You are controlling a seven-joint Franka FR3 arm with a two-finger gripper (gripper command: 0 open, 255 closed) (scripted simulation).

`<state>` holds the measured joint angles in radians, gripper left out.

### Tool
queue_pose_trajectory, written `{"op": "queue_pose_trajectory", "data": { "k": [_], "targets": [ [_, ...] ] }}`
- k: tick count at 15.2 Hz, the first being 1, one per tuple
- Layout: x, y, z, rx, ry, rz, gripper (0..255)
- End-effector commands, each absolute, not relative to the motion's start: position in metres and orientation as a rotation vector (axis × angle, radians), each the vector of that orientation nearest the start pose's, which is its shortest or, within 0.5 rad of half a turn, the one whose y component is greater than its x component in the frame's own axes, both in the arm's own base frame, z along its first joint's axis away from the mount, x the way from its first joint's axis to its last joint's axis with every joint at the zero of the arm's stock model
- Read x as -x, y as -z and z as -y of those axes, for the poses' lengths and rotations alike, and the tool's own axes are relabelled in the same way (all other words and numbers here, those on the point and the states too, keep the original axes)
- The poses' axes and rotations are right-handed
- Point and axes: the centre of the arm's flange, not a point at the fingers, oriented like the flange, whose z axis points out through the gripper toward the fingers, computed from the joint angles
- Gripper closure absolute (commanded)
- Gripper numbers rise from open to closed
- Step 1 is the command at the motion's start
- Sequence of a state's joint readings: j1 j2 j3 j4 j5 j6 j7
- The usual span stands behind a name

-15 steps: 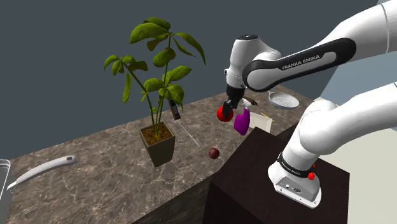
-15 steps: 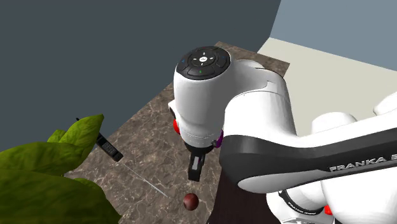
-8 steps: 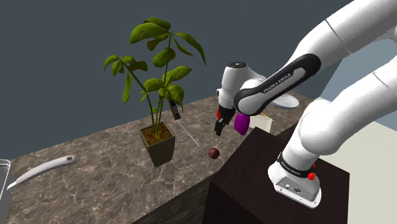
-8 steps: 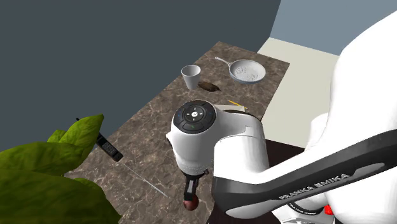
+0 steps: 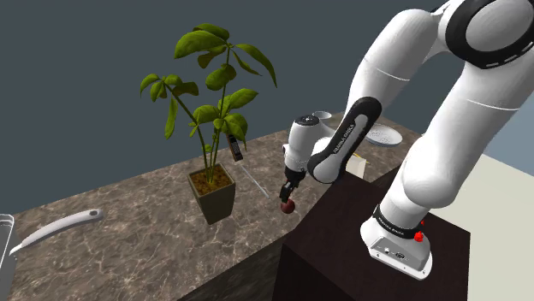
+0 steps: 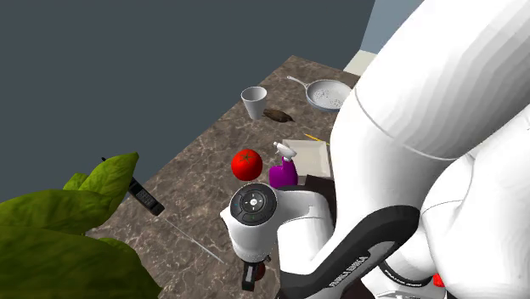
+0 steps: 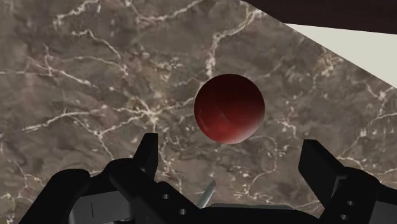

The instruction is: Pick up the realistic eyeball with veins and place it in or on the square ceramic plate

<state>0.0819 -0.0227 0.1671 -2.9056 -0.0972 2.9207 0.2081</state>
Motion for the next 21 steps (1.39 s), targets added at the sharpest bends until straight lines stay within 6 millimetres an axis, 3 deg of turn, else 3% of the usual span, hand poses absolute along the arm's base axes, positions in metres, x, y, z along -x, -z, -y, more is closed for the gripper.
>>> {"op": "queue_pose_trajectory", "data": {
  "k": [1,9,17,18,21],
  "targets": [
    [-0.334,-0.171,-0.099,3.138,0.072,0.225,0],
    [-0.335,-0.131,-0.099,3.138,0.072,0.225,0],
    [-0.335,-0.131,-0.099,3.138,0.072,0.225,0],
    [-0.335,-0.131,-0.099,3.138,0.072,0.225,255],
    [-0.335,-0.131,-0.099,3.138,0.072,0.225,255]
  ]
}}
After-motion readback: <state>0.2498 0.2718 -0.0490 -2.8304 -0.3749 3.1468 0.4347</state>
